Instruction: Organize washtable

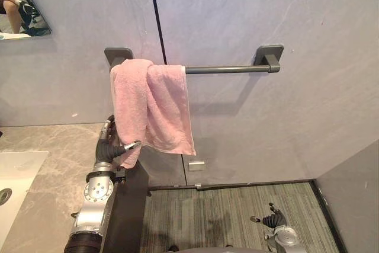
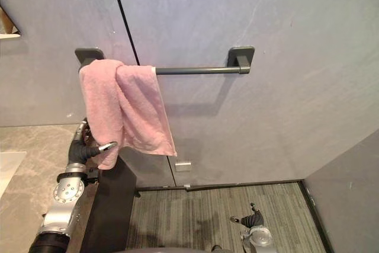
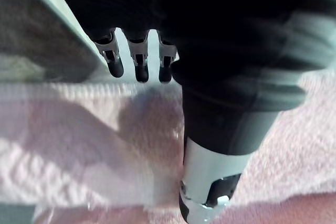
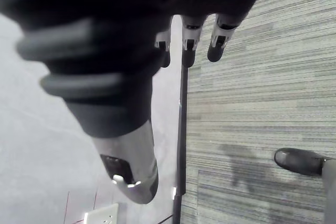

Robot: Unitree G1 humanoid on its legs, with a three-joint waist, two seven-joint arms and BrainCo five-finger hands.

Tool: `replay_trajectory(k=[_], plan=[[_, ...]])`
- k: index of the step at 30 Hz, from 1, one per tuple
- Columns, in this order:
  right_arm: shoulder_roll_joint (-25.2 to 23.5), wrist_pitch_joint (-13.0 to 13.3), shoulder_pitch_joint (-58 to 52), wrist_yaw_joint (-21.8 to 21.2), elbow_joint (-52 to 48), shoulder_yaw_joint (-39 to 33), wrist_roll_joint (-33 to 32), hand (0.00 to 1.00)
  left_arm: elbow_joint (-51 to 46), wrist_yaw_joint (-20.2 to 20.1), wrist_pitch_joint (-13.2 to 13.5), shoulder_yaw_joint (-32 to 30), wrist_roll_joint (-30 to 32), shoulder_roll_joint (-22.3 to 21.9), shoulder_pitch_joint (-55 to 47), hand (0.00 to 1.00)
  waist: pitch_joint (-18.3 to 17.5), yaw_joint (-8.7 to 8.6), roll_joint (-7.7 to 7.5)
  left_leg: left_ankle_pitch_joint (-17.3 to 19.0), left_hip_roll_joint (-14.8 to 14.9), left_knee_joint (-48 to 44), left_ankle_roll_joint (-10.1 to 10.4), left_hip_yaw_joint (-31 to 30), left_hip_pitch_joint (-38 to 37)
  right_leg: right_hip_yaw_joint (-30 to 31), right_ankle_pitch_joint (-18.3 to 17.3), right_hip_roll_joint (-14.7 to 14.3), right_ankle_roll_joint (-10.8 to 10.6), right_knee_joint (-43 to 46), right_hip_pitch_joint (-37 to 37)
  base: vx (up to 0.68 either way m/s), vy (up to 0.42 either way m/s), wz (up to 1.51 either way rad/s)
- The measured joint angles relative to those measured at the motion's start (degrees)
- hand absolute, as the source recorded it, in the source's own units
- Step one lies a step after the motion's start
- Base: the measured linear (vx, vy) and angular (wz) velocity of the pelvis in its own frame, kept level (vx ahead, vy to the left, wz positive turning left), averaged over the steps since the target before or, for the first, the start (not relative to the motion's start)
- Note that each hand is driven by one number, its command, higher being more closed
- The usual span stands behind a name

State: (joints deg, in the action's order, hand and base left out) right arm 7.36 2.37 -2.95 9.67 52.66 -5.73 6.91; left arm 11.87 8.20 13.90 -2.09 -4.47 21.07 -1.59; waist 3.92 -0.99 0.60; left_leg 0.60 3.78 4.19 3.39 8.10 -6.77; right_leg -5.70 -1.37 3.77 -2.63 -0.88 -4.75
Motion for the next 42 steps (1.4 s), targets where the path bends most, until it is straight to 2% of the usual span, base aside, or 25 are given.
replay_trajectory(k=[3, 4, 7, 11, 21, 24, 25, 27, 30, 34, 42], plan=[[0.0, 0.0, 0.1, 0.0, 0.0, 0.0, 0.0, 0.0, 0.5, -0.7, 0.0, 1.6, 0.0, -0.1, 0.7, 0.0, 0.0, -0.23, 0.0, 0.0, 0.0, 0.5, 0.0, 0.4, -0.1, 0.4, 0.2, -0.1, -0.1, -0.6, 0.1, 0.0, -0.007, -0.07], [0.0, 0.0, 0.2, 0.0, 0.0, 0.0, 0.0, 0.0, 1.2, -0.7, 0.0, 2.1, 0.0, -0.1, 0.8, 1.0, 0.0, -0.5, 0.0, 0.0, 0.0, 0.8, 0.0, 0.6, -0.2, 0.5, 0.2, -0.1, -0.1, -0.7, 0.1, 0.02, -0.009, -0.07], [0.0, 0.0, 0.5, 0.0, 0.0, 0.1, 0.0, 0.0, 2.9, -0.8, -0.6, 2.9, 0.1, -0.1, 1.2, 1.0, 0.0, -1.2, -0.17, 0.0, 0.0, 1.1, 0.0, 1.0, -0.3, 0.9, 0.4, -0.2, -0.1, -1.0, -0.1, 0.04, -0.009, -0.08], [0.1, 0.0, 0.7, -0.2, 0.0, 0.1, 0.0, 0.0, 4.5, -1.0, -1.2, 5.0, 0.1, -0.1, 3.2, 1.0, 0.0, -1.28, -0.28, 0.0, -0.1, 1.1, 0.0, 1.3, -0.3, 1.3, 0.7, -0.2, 0.3, -1.2, 0.0, 0.02, -0.011, -0.06], [0.9, 0.0, 0.9, -1.1, -0.8, 2.3, 0.0, 0.0, 5.9, -1.7, -1.2, 4.9, 0.0, -0.1, 4.2, 1.0, 0.0, -1.37, -0.37, 0.0, -0.1, 0.9, 0.0, 1.7, -0.5, 2.4, 1.3, -0.1, -0.1, -1.2, 0.2, -0.06, -0.018, -0.05], [1.0, -0.1, 0.1, -1.0, -7.8, 2.8, 0.0, 0.0, 5.7, -1.6, -1.2, 4.1, -0.1, -0.1, 3.7, 1.0, 0.0, -1.4, -0.36, 0.0, -0.1, 1.0, 0.0, 2.2, -0.4, 2.8, 1.5, -0.2, -0.3, -1.2, 1.1, -0.07, -0.019, -0.13], [1.4, 0.1, -0.1, -1.0, -12.8, 4.1, 0.0, 0.0, 5.6, -1.6, -1.2, 3.8, -0.1, -0.1, 3.7, 1.0, 0.0, -1.46, -0.39, 0.0, 0.0, 1.0, 0.0, 2.5, -0.4, 3.1, 1.7, -0.2, -0.3, -1.2, 1.3, -0.04, -0.021, -0.14], [2.1, 1.7, -0.2, -1.2, -22.9, 6.9, 0.0, 0.0, 4.3, -1.6, -1.2, 3.6, -0.1, -0.1, 3.1, 1.0, 0.0, -1.42, -0.51, 0.0, 0.0, 1.0, 0.0, 2.9, -0.1, 3.9, 1.8, -0.3, -0.4, -1.2, 1.9, -0.02, -0.019, -0.12], [2.5, 3.1, -0.2, -2.5, -30.0, 9.3, -0.1, 0.0, 3.3, -1.6, -1.1, 3.6, -0.1, -0.1, 2.5, 1.0, 0.0, -1.31, -0.72, 0.0, 0.0, 1.1, 0.0, 2.9, 0.0, 4.0, 1.8, -0.4, -0.4, -1.3, 1.9, 0.0, -0.005, -0.01], [4.2, 5.0, 1.5, -5.3, -36.7, 14.2, -1.1, 0.0, 2.8, -1.7, -0.9, 3.6, -0.6, -0.2, 2.5, 1.0, 0.1, -1.07, -1.03, 0.0, 0.0, 0.9, 0.0, 2.8, 0.0, 4.5, 1.8, -0.4, -0.4, -1.3, 1.7, 0.03, -0.016, -0.04], [7.5, 7.6, 7.6, -10.9, -45.1, 23.1, -9.7, 0.0, -0.8, -1.8, -0.1, 4.0, -2.2, -0.5, 2.5, 1.0, 0.5, -0.56, -2.1, 0.0, 0.3, 0.4, -0.1, 2.9, 0.0, 5.3, 1.9, -0.6, -0.3, -1.1, 1.7, -0.03, -0.016, -0.03]])
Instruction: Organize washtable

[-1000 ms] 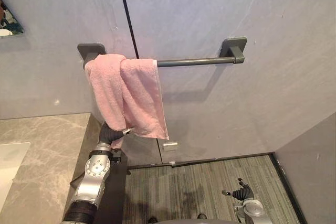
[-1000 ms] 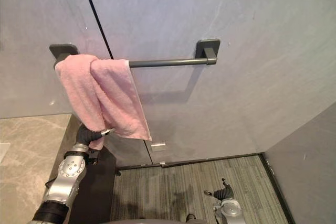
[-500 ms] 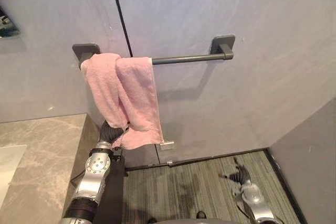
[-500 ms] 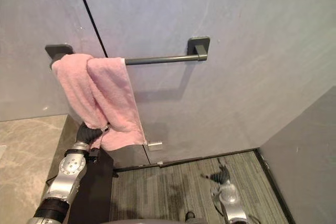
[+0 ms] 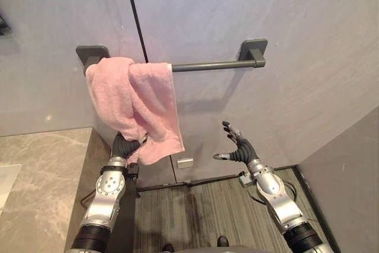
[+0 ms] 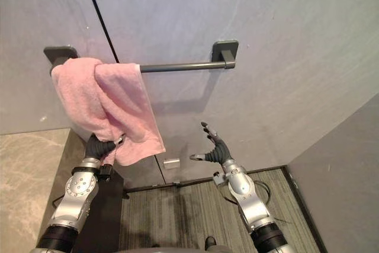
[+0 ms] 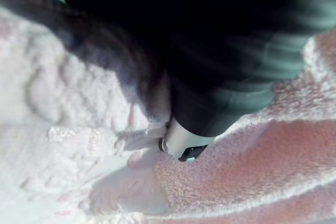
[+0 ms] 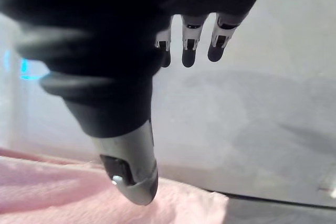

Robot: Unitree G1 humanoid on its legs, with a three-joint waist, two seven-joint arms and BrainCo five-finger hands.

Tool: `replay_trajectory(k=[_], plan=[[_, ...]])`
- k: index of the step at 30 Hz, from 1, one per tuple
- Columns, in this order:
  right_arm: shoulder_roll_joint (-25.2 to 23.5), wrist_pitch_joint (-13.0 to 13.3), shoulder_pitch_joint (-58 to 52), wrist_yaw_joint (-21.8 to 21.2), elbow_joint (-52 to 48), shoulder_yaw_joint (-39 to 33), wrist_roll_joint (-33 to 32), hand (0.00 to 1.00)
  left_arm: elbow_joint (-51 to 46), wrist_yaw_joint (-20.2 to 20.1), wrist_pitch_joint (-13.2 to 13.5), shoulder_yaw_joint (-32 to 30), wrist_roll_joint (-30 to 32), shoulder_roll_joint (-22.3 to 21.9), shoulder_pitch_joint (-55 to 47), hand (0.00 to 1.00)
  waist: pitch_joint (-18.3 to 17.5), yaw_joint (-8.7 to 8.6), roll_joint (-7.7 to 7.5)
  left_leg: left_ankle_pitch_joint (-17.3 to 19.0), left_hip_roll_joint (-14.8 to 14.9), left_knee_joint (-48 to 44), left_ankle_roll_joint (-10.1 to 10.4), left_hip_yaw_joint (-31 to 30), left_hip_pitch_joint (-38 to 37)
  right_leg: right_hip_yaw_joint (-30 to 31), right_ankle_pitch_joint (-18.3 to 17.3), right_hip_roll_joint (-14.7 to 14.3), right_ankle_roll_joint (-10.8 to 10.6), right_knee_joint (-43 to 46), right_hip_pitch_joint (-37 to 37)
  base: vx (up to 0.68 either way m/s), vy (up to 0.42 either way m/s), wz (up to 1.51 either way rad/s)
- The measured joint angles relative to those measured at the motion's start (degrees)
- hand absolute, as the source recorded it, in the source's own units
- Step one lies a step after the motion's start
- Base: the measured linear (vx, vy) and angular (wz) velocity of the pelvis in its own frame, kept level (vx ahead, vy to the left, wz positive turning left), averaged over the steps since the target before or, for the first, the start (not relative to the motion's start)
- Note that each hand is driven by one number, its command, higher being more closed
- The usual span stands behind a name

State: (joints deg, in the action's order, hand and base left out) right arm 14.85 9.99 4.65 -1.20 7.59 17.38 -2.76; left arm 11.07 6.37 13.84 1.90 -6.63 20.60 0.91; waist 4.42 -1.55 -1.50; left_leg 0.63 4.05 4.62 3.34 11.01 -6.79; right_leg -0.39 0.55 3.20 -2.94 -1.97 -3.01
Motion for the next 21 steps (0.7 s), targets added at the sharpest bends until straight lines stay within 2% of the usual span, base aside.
replay_trajectory(k=[5, 8, 12, 21], plan=[[0.9, 0.2, 6.7, -1.5, 0.1, 5.2, -8.3, 0.0, -1.6, -0.1, 0.5, 1.1, -1.8, -0.4, 0.0, 1.0, 0.0, 0.92, 0.04, 0.0, 0.1, -0.6, 0.0, 0.0, 0.0, 0.2, 0.0, -0.1, 0.0, 0.6, 0.0, -0.05, -0.019, -0.01], [0.8, 0.3, 10.4, -1.5, 0.2, 6.8, -11.1, 0.0, -2.3, -0.1, 0.6, 1.1, -2.8, -1.4, 0.0, 1.0, 0.0, 1.28, 0.04, 0.0, 0.1, -0.7, 0.0, -0.1, 0.0, 0.2, 0.0, -0.1, 0.0, 0.8, 0.0, -0.04, -0.013, 0.01], [0.8, 0.3, 12.7, -1.5, 2.5, 7.5, -12.6, 0.0, -2.3, -0.2, 0.6, 2.3, -3.0, -1.6, 0.0, 1.0, 0.0, 2.49, 0.04, 0.0, 0.1, -0.7, 0.0, -0.5, 0.2, -0.1, 0.0, 0.0, 0.0, 0.7, 0.0, -0.01, -0.007, 0.04], [0.4, 0.2, 18.5, 0.3, 8.0, 7.6, -13.2, 0.0, -2.3, -0.3, 0.7, 2.5, -4.2, -2.4, 0.0, 1.0, 0.0, 2.56, 0.04, -0.1, 0.1, -1.0, 0.0, -2.5, 1.0, -1.1, 0.0, 0.0, 0.1, 0.6, -0.5, -0.01, -0.01, 0.12]])
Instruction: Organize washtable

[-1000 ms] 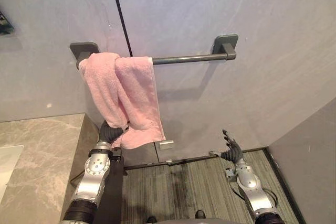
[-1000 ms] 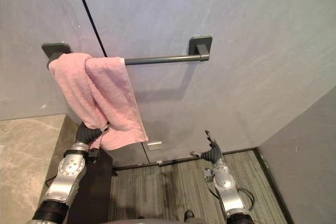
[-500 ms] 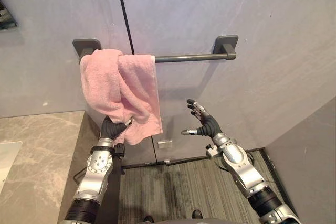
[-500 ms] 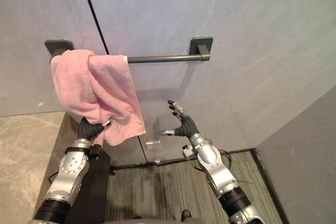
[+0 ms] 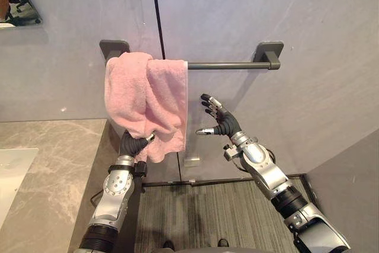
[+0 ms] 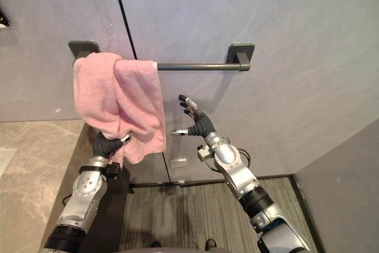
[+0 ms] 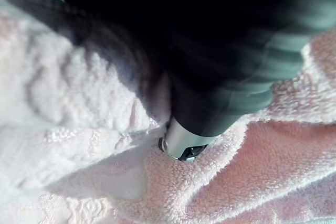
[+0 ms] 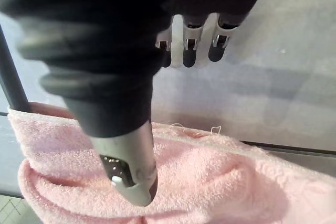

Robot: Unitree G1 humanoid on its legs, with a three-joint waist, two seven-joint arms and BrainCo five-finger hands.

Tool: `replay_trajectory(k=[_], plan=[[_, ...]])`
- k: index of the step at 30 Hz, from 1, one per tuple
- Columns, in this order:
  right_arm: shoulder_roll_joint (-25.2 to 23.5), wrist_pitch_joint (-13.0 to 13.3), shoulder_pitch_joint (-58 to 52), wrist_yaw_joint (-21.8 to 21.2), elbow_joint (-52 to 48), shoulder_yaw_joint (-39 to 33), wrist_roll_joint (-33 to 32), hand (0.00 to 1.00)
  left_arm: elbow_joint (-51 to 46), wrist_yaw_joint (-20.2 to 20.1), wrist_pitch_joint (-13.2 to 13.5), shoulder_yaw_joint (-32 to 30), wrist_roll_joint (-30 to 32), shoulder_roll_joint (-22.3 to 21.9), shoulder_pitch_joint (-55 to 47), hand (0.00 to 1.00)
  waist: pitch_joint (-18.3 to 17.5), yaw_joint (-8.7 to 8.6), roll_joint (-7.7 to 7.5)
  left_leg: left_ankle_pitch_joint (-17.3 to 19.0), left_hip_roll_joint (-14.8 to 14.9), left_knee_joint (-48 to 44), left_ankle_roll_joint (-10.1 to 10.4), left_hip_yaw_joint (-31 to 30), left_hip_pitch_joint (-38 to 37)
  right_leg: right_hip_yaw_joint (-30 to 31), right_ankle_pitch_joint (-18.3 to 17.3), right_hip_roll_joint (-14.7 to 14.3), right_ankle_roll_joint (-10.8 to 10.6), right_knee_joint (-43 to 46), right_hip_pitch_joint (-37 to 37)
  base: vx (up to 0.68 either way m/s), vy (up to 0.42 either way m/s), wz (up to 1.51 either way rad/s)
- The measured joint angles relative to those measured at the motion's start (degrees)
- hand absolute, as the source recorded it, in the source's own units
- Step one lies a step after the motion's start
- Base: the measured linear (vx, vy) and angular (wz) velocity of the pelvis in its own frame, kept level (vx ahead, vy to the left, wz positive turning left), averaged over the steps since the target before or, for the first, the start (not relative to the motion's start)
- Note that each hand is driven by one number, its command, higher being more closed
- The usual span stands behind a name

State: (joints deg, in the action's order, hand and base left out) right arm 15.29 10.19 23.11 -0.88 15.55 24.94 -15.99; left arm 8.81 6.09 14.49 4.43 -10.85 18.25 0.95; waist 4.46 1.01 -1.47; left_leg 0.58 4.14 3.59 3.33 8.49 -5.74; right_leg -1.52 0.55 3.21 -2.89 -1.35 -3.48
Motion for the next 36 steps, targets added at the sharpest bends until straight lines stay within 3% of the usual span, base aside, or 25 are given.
replay_trajectory(k=[22, 23, 36], plan=[[-2.6, -0.9, 10.5, 1.9, 9.0, 0.5, -2.0, 0.0, 0.0, 0.1, 0.0, 1.2, -0.8, 0.0, 1.3, 1.0, 0.2, 2.02, -0.17, -0.8, 0.3, 0.3, 0.3, -2.1, 2.1, -1.4, -0.1, -0.2, 0.1, -0.4, 0.9, -0.01, -0.011, 0.05], [-2.7, -0.9, 10.9, 1.9, 9.6, 0.7, -2.0, 1.0, 0.0, 0.1, 0.0, 1.8, -0.8, 0.0, 2.1, 1.0, 0.3, 2.44, -0.23, -0.8, 0.3, 0.3, 0.3, -2.0, 2.2, -1.4, -0.1, -0.3, 0.1, -0.4, 0.9, -0.03, -0.007, -0.01], [-5.3, -1.8, 15.6, 1.9, 12.6, 3.1, -2.0, 1.0, 1.4, 0.2, -0.1, 2.5, -0.8, 0.0, 3.1, 1.0, 1.1, 3.07, -0.97, -0.9, 0.8, 0.2, 0.5, -2.0, 2.6, -1.3, 0.0, -0.8, 0.3, -0.5, 1.2, -0.01, -0.002, 0.0]])
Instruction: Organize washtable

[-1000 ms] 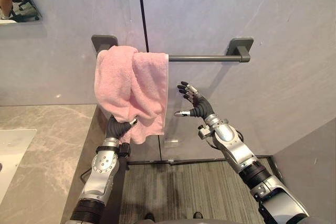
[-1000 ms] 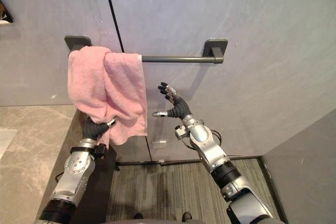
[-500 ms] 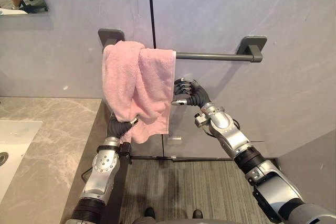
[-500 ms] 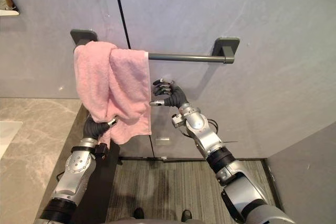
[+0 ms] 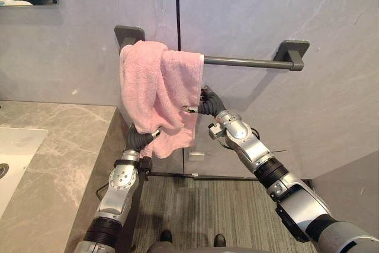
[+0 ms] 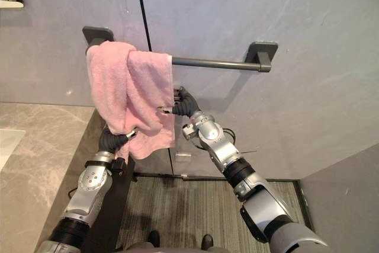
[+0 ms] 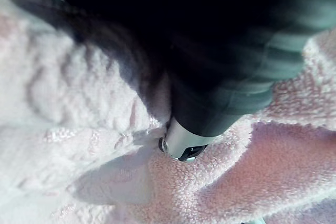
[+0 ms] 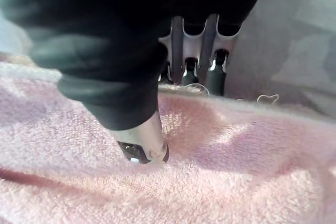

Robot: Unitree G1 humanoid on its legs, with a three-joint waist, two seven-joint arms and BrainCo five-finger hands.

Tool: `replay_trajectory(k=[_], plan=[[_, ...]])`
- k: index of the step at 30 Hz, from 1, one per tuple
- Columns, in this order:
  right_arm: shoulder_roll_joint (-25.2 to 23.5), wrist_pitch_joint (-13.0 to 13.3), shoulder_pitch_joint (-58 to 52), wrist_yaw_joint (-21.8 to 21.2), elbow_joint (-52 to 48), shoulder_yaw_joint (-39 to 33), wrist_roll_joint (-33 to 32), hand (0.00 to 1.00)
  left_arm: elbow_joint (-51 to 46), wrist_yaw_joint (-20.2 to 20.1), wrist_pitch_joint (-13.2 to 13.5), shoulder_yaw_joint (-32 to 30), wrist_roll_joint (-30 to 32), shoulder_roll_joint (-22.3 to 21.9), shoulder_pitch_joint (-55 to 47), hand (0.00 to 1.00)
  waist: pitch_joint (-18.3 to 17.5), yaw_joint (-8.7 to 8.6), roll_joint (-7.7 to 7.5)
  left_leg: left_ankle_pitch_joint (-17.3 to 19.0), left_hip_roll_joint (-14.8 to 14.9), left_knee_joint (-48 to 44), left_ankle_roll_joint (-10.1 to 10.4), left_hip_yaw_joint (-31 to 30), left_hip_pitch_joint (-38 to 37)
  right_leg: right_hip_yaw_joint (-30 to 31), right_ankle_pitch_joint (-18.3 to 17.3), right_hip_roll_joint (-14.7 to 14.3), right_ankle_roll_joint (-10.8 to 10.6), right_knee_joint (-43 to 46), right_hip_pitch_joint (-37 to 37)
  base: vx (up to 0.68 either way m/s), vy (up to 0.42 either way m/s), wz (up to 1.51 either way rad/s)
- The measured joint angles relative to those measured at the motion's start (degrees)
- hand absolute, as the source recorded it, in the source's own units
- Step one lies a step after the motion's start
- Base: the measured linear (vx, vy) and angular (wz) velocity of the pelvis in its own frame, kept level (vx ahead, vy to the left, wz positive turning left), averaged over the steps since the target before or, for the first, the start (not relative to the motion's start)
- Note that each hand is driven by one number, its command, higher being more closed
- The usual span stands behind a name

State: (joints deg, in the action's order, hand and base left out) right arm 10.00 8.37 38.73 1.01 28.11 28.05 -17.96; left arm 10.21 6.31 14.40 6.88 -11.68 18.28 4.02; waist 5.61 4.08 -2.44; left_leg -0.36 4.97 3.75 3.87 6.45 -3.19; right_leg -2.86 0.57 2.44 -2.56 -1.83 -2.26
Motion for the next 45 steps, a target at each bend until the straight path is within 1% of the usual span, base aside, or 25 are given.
replay_trajectory(k=[15, 19, 21, 24, 29, 31, 32, 33, 38, 42, 45], plan=[[0.6, 0.0, 0.1, 0.0, -0.8, -1.0, 0.5, 1.0, 0.4, -0.1, 0.0, -0.1, 0.1, -0.4, 0.0, 1.0, 0.0, -0.14, 0.04, 0.0, 0.1, 0.0, 0.0, 1.1, -0.6, 1.3, 0.1, -0.1, 0.1, 0.0, 0.0, 0.0, -0.001, -0.03], [0.8, 0.0, -3.3, -0.1, -5.1, -3.2, 0.6, 1.0, 0.3, -0.2, 0.1, -0.3, 0.2, -2.5, -0.1, 1.0, 0.1, -0.15, 0.1, 0.0, 0.1, 0.2, 0.0, 1.2, -0.8, 1.3, 0.1, -0.1, 0.1, 0.0, 0.0, 0.0, 0.0, -0.01], [0.9, 0.0, -4.0, -0.2, -5.2, -3.6, 0.7, 1.0, 0.3, -0.3, 0.1, -0.3, 0.2, -2.5, -0.1, 1.0, 0.1, -0.23, 0.2, 0.0, 0.1, 0.3, 0.0, 1.5, -1.1, 1.7, 0.1, -0.1, 0.1, 0.0, -0.1, -0.01, 0.0, -0.06], [1.2, 0.0, -7.4, -0.5, -8.1, -5.5, 1.1, 1.0, -0.8, -1.1, 0.1, -0.4, 0.5, -2.9, -0.2, 1.0, 0.3, -0.31, 0.45, 0.0, 0.1, 0.4, 0.0, 1.5, -1.3, 1.7, 0.1, -0.1, 0.1, 0.0, -0.3, 0.0, 0.0, 0.0], [1.8, 0.0, -10.9, -1.3, -11.1, -7.7, 2.3, 1.0, -1.6, -1.4, 0.1, -1.0, 0.9, -4.3, -0.4, 1.0, 0.4, -0.56, 0.78, 0.0, 0.1, 0.4, 0.0, 1.5, -1.5, 1.7, 0.1, -0.1, 0.1, 0.0, -0.4, 0.0, 0.0, 0.0], [1.7, 0.1, -12.3, -1.3, -12.1, -8.1, 2.8, 1.0, -1.9, -1.4, 0.1, -1.0, 1.0, -4.3, -0.5, 1.0, 0.4, -1.05, 0.81, 0.0, 0.1, 0.5, 0.0, 1.5, -1.6, 1.7, 0.1, -0.1, 0.1, 0.1, -0.4, 0.0, 0.0, 0.0], [1.7, 0.1, -12.9, -1.3, -12.7, -8.2, 2.8, 1.0, -1.9, -1.4, 0.1, -1.1, 1.0, -4.3, -0.6, 1.0, 0.4, -1.61, 0.81, 0.0, 0.0, 0.5, 0.0, 1.5, -1.6, 1.7, 0.1, -0.1, 0.1, 0.1, -0.4, 0.0, 0.0, 0.0], [1.7, 0.1, -14.5, -1.4, -14.5, -9.3, 2.9, 1.0, -2.0, -2.1, 0.1, -1.1, 1.0, -4.6, -0.6, 1.0, 0.4, -1.79, 0.82, 0.0, 0.0, 0.5, 0.0, 1.5, -1.7, 1.7, 0.0, -0.1, 0.1, 0.1, -0.4, 0.0, 0.0, 0.0], [1.7, 0.1, -16.9, -2.5, -16.0, -11.6, 2.9, 1.0, -3.0, -2.8, 0.2, -1.1, 1.0, -5.8, -0.5, 1.0, 0.4, -2.01, 0.91, 0.0, 0.0, 0.8, 0.0, 1.7, -2.0, 1.9, 0.0, -0.1, 0.0, 0.1, -0.4, 0.0, -0.001, -0.01], [1.7, 0.1, -17.3, -2.5, -16.0, -12.2, 3.0, 1.0, -3.0, -3.6, 0.1, -1.4, 1.0, -6.5, -0.5, 1.0, 0.4, -2.7, 0.93, 0.0, 0.0, 1.4, 0.0, 1.9, -2.4, 2.2, -0.1, -0.2, -0.1, 0.2, -0.4, 0.0, -0.001, -0.02], [1.7, 0.2, -18.0, -2.5, -16.6, -12.2, 3.1, 1.0, -3.0, -3.8, 0.1, -2.9, 0.9, -7.0, -0.3, 1.0, 0.4, -3.13, 0.93, 0.0, 0.0, 1.5, 0.0, 1.9, -2.4, 2.2, -0.2, -0.2, -0.2, 0.2, -0.4, 0.0, 0.0, 0.0]])
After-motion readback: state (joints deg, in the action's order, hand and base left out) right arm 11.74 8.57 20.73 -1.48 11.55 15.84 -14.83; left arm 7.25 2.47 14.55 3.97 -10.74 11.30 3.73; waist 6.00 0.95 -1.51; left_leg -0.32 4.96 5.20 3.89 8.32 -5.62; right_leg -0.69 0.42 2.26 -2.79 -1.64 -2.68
